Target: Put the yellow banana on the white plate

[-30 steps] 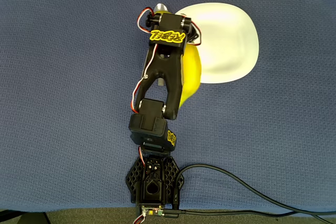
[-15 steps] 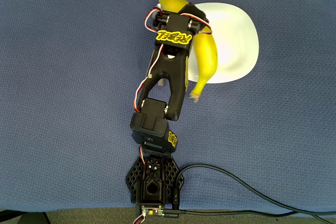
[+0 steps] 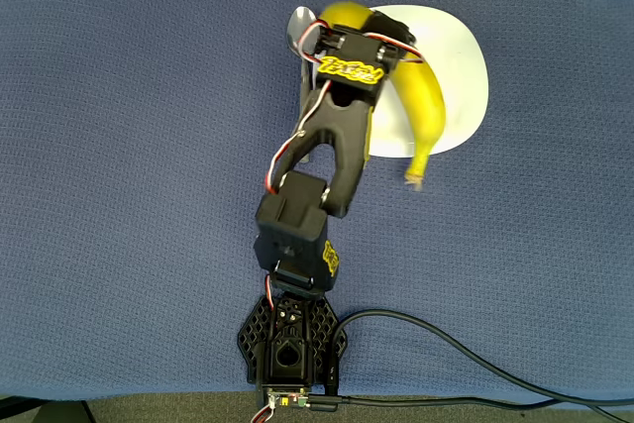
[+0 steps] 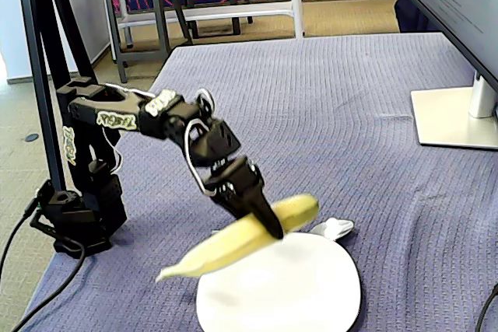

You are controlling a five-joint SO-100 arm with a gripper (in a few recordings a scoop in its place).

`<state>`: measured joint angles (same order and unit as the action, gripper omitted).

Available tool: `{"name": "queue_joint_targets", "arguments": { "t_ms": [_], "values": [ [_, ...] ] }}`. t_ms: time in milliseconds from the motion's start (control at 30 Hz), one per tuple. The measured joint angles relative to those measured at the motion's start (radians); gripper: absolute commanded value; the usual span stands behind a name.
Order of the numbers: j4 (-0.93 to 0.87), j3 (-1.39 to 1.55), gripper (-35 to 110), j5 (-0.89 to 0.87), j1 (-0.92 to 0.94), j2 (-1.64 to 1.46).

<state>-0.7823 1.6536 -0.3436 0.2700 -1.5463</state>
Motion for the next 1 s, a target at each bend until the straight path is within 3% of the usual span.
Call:
{"name": "queue_joint_targets", "arguments": {
  "t_ms": [233, 600, 1000],
  "values": [
    [0.031, 0.009, 0, -0.009, 0.026, 0.052],
    [-0.253, -0.133, 0, -0.324, 0.0, 0.135],
    [-0.43, -0.38, 0, -0.411, 0.003, 0.327]
  ]
}}
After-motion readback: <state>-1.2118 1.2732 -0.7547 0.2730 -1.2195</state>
